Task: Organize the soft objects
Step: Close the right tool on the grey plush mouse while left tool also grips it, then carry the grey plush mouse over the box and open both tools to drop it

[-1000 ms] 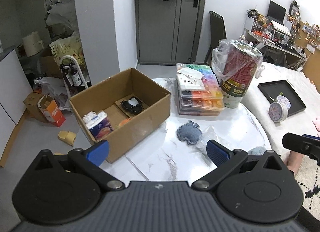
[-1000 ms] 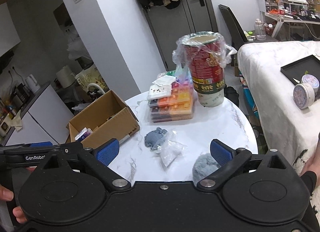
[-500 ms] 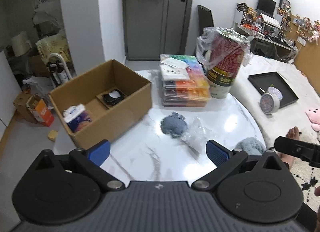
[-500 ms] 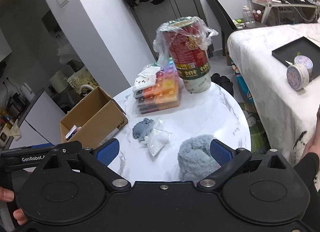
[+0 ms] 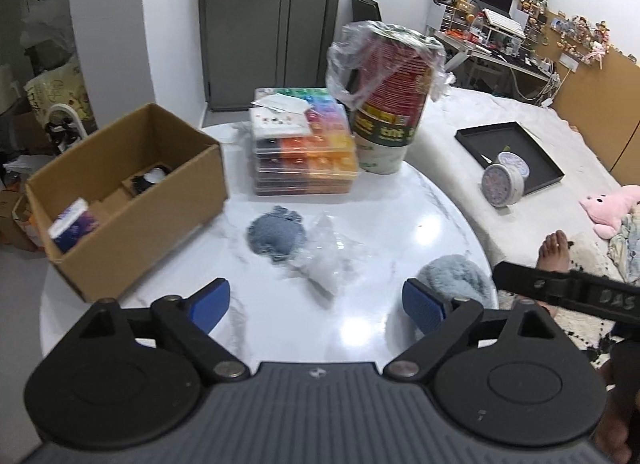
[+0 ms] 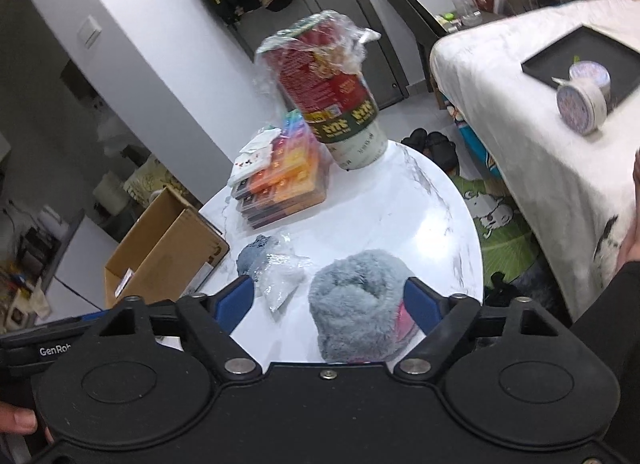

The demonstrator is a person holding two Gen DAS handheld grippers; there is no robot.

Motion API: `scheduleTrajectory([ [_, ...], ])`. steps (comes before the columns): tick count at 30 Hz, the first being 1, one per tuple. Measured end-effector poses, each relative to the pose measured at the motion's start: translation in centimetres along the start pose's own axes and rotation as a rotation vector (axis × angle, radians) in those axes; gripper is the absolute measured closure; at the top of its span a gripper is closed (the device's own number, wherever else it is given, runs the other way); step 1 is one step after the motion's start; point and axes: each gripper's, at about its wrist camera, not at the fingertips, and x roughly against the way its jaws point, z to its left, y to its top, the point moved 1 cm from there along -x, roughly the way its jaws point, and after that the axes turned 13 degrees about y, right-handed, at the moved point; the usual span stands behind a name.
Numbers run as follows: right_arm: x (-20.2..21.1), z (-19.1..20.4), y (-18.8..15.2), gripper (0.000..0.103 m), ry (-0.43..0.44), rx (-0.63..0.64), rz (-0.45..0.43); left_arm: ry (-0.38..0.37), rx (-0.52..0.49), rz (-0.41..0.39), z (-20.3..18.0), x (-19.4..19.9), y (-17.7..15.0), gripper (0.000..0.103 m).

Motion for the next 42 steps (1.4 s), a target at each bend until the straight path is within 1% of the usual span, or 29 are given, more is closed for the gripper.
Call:
scheduleTrajectory([
  [5,-0.5,-1.6,-0.8,0.039,0.019,-0.051,-0.014,-0.022,-0.003,0.013,-1.7,-1.0,0.2,0.021],
  [7,-0.5,-2.2,-0.9,0.043,0.028,-0.069,-0.020,-0.031,-0.008,0.021,-2.5,-1.5,0.2,0.028],
  [10,-0.5,-2.9,-1.0,0.047,0.037,-0.092,-0.031,-0.040,-0.018,0.039,-3.7,-2.4,0.1,0.033],
  [16,-0.4,-4.7,-1.3,0.058,0.047,-0.159,-0.040,-0.074,-0.015,0.067,-5.7,-3.8,-0.1,0.038],
  [19,-0.6,-5.7,-1.6,0.063,0.061,-0.204,-0.039,-0.090,-0.017,0.073,-6.6,-4.3,0.0,0.038],
  [24,-1.0,-6.7,-2.1,0.066,0.101,-0.261,-0.028,-0.121,-0.008,0.082,-7.6,-5.1,0.2,0.039],
  [26,-1.2,-6.9,-2.2,0.068,0.104,-0.268,-0.025,-0.123,-0.009,0.089,-8.0,-5.4,0.1,0.043],
  [28,-1.3,-7.0,-2.3,0.070,0.103,-0.274,-0.024,-0.130,-0.006,0.109,-8.4,-6.0,-0.1,0.048],
  [29,-1.3,-7.2,-2.3,0.070,0.103,-0.277,-0.023,-0.130,-0.003,0.121,-8.6,-6.3,-0.3,0.050],
  [34,-1.6,-7.9,-2.7,0.073,0.116,-0.307,-0.015,-0.142,0.024,0.129,-8.8,-6.8,-0.7,0.050],
  [40,-1.9,-8.2,-2.9,0.073,0.137,-0.326,-0.016,-0.170,0.073,0.163,-9.0,-7.6,-0.6,0.051],
  [41,-1.9,-8.2,-3.0,0.073,0.138,-0.323,-0.015,-0.166,0.073,0.166,-9.1,-7.8,-0.6,0.052],
  [42,-2.0,-8.1,-3.0,0.074,0.139,-0.317,-0.014,-0.163,0.073,0.171,-9.2,-8.1,-0.7,0.057],
])
